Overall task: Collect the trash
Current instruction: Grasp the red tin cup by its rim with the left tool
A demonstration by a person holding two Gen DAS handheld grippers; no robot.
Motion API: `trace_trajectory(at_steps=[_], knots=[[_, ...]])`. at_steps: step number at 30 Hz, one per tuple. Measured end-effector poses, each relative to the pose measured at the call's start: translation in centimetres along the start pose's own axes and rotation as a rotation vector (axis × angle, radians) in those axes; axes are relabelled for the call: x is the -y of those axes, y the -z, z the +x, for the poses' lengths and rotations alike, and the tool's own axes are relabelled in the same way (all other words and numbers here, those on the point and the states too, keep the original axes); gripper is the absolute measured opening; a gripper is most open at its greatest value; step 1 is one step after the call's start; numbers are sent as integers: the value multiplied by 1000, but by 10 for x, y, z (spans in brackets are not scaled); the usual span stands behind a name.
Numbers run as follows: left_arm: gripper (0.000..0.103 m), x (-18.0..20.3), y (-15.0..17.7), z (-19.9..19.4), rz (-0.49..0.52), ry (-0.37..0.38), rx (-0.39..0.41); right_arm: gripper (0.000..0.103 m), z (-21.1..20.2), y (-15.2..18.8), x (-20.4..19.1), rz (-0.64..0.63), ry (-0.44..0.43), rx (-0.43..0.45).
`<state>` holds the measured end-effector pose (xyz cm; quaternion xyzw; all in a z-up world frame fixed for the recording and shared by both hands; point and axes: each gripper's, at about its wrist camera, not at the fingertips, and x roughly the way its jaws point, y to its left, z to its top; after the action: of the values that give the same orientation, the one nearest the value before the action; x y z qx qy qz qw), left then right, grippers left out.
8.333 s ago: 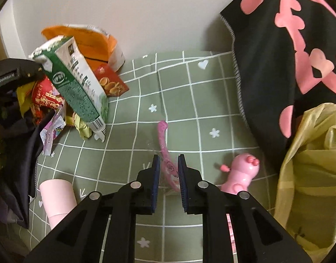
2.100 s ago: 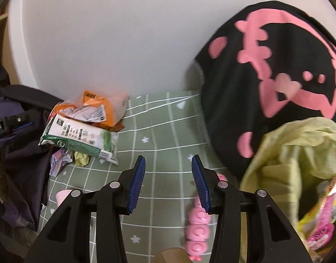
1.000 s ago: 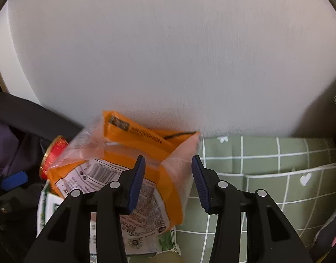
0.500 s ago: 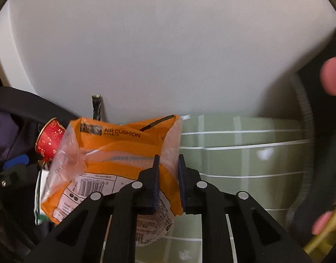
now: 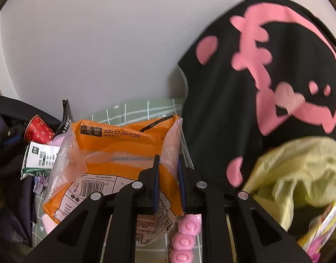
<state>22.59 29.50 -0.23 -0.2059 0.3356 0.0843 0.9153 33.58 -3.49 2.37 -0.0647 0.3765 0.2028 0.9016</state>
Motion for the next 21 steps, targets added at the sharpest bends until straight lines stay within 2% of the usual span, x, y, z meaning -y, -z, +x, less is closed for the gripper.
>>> trace_trajectory(at_steps=[2,6,8,12,16,21], knots=[[60,-4,-5,3,-12,1,6,15,-2,8,7,7,1,-6],[49,-2,-11,17,37,9,-28,15,-2,13,4,1,1,-24],[37,1,-14,25,55,15,-45,15,-7,15,11,-6,1,-26],[23,3,-16,36,40,60,-93,15,-8,15,6,-21,2,-33],[6,11,-16,34,60,101,-101,15,-6,17,3,-24,1,-35],[5,22,-27,20,73,131,-72,15,-2,15,-1,-37,3,-28]])
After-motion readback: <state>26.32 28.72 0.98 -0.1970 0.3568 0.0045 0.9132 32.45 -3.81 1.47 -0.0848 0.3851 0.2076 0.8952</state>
